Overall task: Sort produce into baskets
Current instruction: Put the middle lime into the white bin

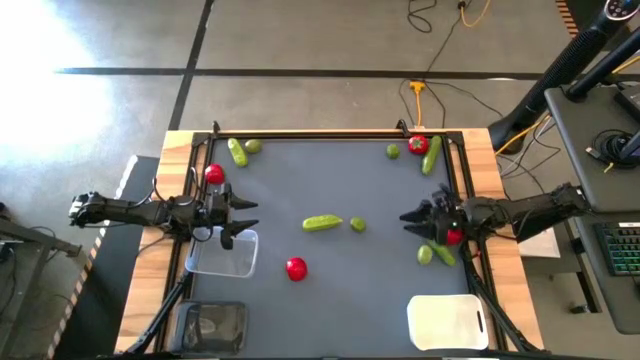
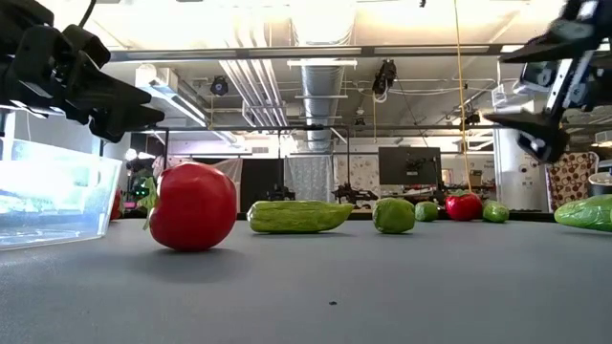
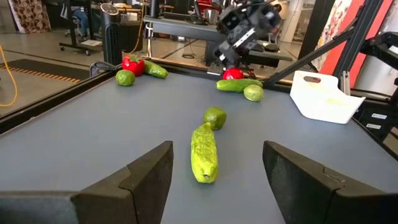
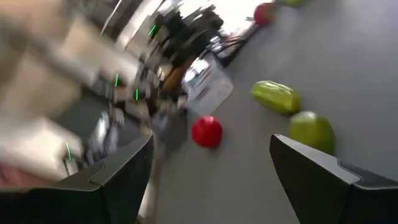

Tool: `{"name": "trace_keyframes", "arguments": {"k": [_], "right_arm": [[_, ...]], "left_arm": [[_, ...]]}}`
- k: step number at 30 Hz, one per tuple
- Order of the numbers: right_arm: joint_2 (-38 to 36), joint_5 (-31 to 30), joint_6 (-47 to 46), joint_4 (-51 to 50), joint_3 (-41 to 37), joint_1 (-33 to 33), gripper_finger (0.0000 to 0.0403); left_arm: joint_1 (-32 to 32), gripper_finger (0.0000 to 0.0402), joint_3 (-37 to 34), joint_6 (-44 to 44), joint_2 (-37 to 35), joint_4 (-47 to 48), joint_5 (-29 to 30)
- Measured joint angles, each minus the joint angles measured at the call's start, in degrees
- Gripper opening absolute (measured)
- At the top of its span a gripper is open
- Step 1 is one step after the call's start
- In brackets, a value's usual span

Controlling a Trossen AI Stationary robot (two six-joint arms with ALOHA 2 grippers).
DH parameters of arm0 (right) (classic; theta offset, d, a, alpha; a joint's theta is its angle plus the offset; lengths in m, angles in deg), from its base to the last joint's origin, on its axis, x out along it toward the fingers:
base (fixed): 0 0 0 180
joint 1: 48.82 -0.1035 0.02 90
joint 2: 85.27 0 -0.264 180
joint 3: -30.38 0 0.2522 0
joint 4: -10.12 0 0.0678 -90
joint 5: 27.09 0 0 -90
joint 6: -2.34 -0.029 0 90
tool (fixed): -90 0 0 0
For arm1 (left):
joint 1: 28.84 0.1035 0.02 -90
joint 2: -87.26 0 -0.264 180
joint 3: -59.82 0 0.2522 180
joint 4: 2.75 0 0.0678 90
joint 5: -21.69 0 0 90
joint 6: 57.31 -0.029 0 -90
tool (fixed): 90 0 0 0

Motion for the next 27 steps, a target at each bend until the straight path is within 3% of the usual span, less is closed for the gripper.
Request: {"name": "trace_keyframes", "arguments": {"k": [6,12,17,20,22,27], "right_arm": [[4.2,-13.6,-27.3,-0.1,0.0,-0.1,0.0313],[11.3,-15.6,-32.9,8.1,0.4,-0.5,0.0313],[18.2,-23.7,-35.9,10.7,3.6,-0.5,0.0313],[22.8,-25.6,-40.1,10.7,6.1,-0.5,0.0313],[26.0,-25.6,-38.5,10.7,7.9,-0.5,0.0313],[33.9,-26.4,-20.6,9.7,13.9,-0.5,0.0313]], "left_arm": [[0.0,0.0231,0.0,0.0,0.0,0.0,0.0],[0.0,0.0231,0.0,0.0,0.0,0.0,0.0],[0.0,0.0231,0.0,0.0,0.0,0.0,0.0],[0.0,0.0231,0.0,0.0,0.0,0.0,0.0],[0.0,0.0231,0.0,0.0,0.0,0.0,0.0],[0.0,0.0231,0.0,0.0,0.0,0.0,0.0]]}}
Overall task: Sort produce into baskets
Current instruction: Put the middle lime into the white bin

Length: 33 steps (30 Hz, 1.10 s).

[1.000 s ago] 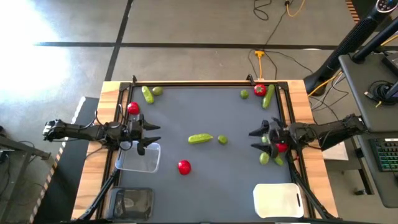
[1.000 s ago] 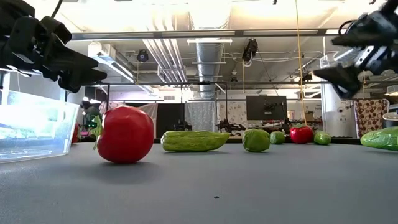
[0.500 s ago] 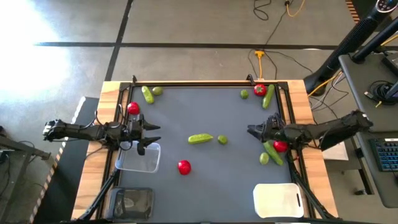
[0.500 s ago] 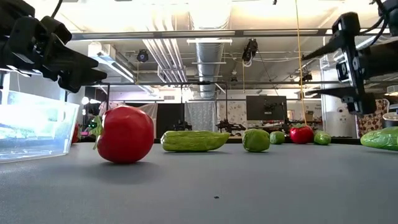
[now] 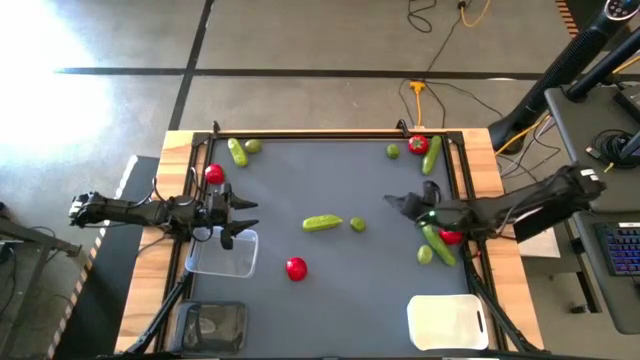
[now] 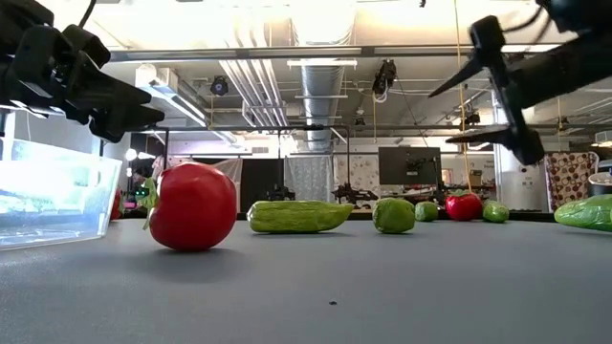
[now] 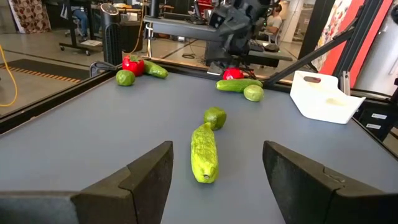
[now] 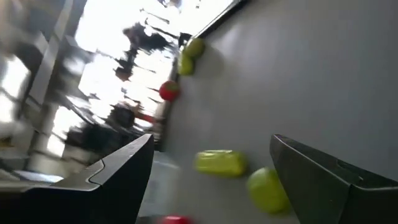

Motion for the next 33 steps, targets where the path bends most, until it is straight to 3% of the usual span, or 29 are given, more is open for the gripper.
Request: {"name": "trace_keyframes", "arguments": {"k": [5,13,21,26,33], "right_arm": [[7.1,0.8,12.1,-9.8,8.8,0.5,0.0313],[19.4,16.7,42.2,-19.9,21.3,0.5,0.0313],[32.5,18.4,50.0,-28.8,30.3,2.6,0.0313],[40.4,26.3,46.9,-29.3,35.0,6.5,0.0313],[51.6,26.6,46.7,-44.5,45.2,8.3,0.0311]], "left_arm": [[0.0,0.0231,0.0,0.0,0.0,0.0,0.0],[0.0,0.0231,0.0,0.0,0.0,0.0,0.0],[0.0,0.0231,0.0,0.0,0.0,0.0,0.0],[0.0,0.0231,0.0,0.0,0.0,0.0,0.0],[0.0,0.0231,0.0,0.0,0.1,0.0,0.0]]}}
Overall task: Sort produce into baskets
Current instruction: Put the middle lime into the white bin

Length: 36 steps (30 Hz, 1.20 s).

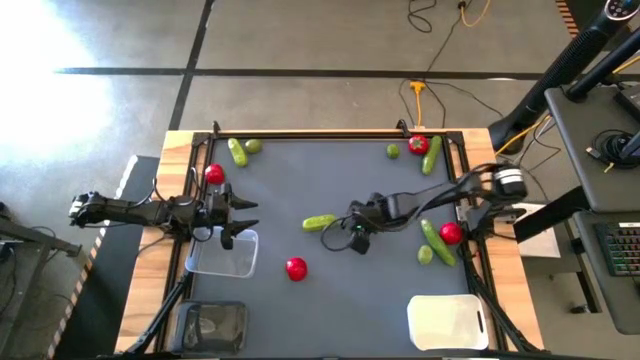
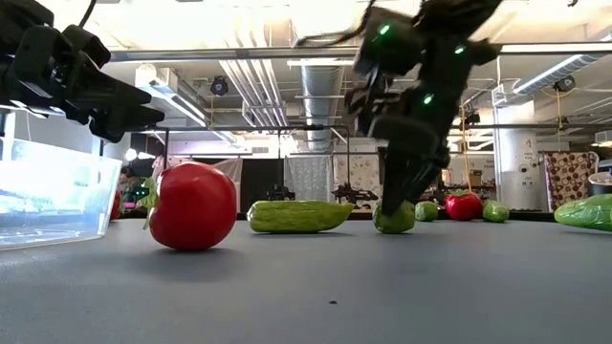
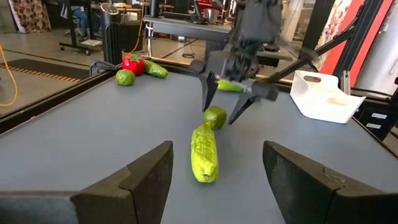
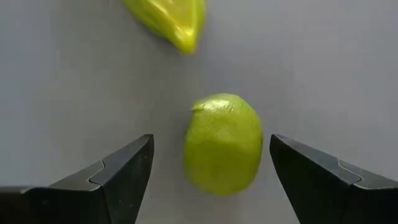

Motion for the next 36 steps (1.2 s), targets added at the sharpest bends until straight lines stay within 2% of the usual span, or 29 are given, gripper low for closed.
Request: {"name": "trace_keyframes", "arguments": {"k": [8,12,18,21,24,28,32,36], "right_arm": [[10.1,0.1,-3.7,-14.0,12.4,0.5,0.0271],[12.6,-0.2,-4.5,-21.1,16.3,1.0,0.0224],[12.9,-1.5,-4.8,-21.5,18.3,2.2,0.0144],[10.2,-2.1,-5.8,-23.2,18.3,3.0,0.0138],[5.6,-3.2,-8.3,-29.0,17.7,2.8,0.0138],[-2.6,-2.5,-17.3,-36.3,15.5,-1.6,0.0138],[-11.3,3.8,-31.5,-37.7,13.1,-10.0,0.0136],[-16.9,12.8,-51.9,-37.5,12.2,-20.4,0.0142]], "left_arm": [[0.0,0.0231,0.0,0.0,0.0,0.0,0.0],[0.0,0.0231,0.0,0.0,0.0,0.0,0.0],[0.0,0.0231,0.0,0.0,0.0,0.0,0.0],[0.0,0.0231,0.0,0.0,0.0,0.0,0.0],[0.0,0.0231,0.0,0.0,0.0,0.0,0.0],[0.0,0.0231,0.0,0.0,0.0,0.0,0.0],[0.0,0.0231,0.0,0.0,0.0,0.0,0.0],[0.0,0.0231,0.0,0.0,0.1,0.0,0.0]]}}
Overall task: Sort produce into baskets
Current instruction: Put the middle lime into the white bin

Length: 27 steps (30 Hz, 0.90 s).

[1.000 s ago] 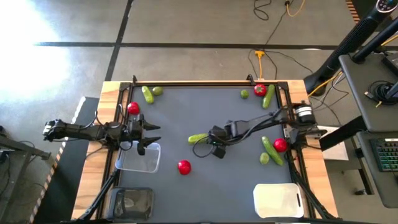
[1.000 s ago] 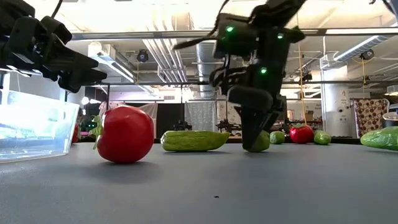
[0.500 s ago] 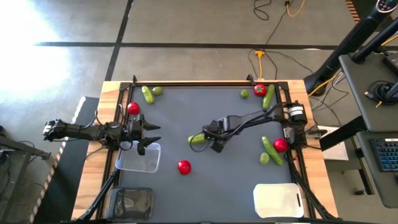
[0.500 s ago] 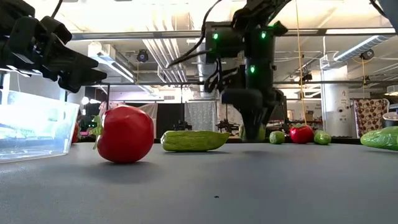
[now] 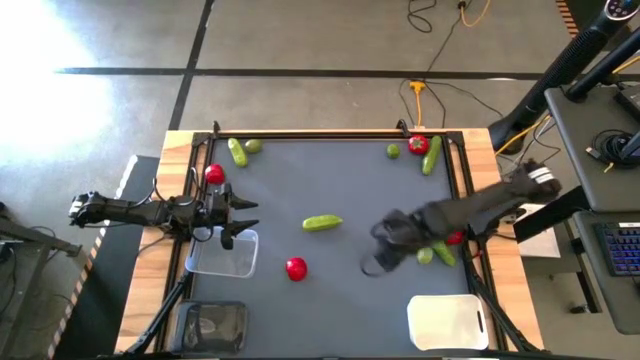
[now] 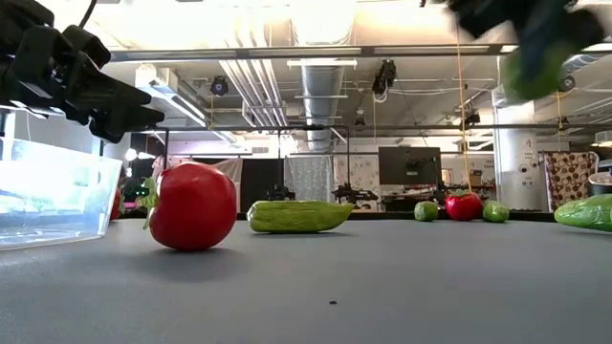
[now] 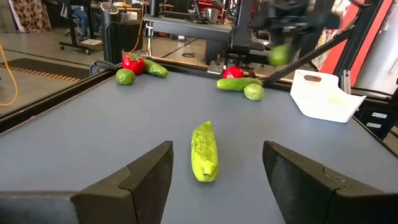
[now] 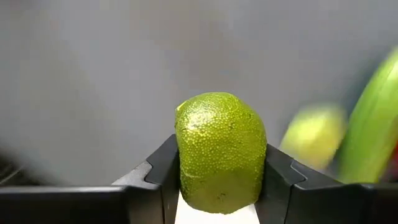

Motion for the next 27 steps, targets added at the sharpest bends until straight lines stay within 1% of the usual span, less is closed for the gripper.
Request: {"name": "trace_keyframes", "arguments": {"k": [3,5,9,11,16,19,23,27], "right_arm": [[-1.5,7.9,-15.8,0.8,-0.8,-8.0,0.0145],[-1.4,11.5,-25.0,3.0,-1.3,-13.1,0.0143],[0.2,15.2,-40.3,12.8,-2.2,-20.9,0.0139],[1.8,16.1,-45.2,13.9,-2.6,-23.7,0.0139],[6.1,16.2,-50.9,14.6,-5.9,-27.5,0.0146],[8.3,16.5,-49.8,20.1,-8.7,-28.0,0.0149],[11.9,16.6,-48.6,22.1,-11.6,-27.9,0.0149],[13.9,20.6,-47.6,22.4,-12.0,-27.5,0.0169]], "left_arm": [[0.0,0.0231,0.0,0.0,0.0,0.0,0.0],[0.0,0.0231,0.0,0.0,0.0,0.0,0.0],[0.0,0.0231,0.0,0.0,0.0,0.0,0.0],[0.0,0.0231,0.0,0.0,0.1,0.0,0.0],[0.0,0.0231,0.0,0.0,0.2,0.0,0.0],[0.0,0.0231,0.0,0.0,0.2,0.0,0.0],[0.0,0.0231,0.0,0.0,0.2,0.0,0.0],[0.0,0.0231,0.0,0.0,0.2,0.0,0.0]]}}
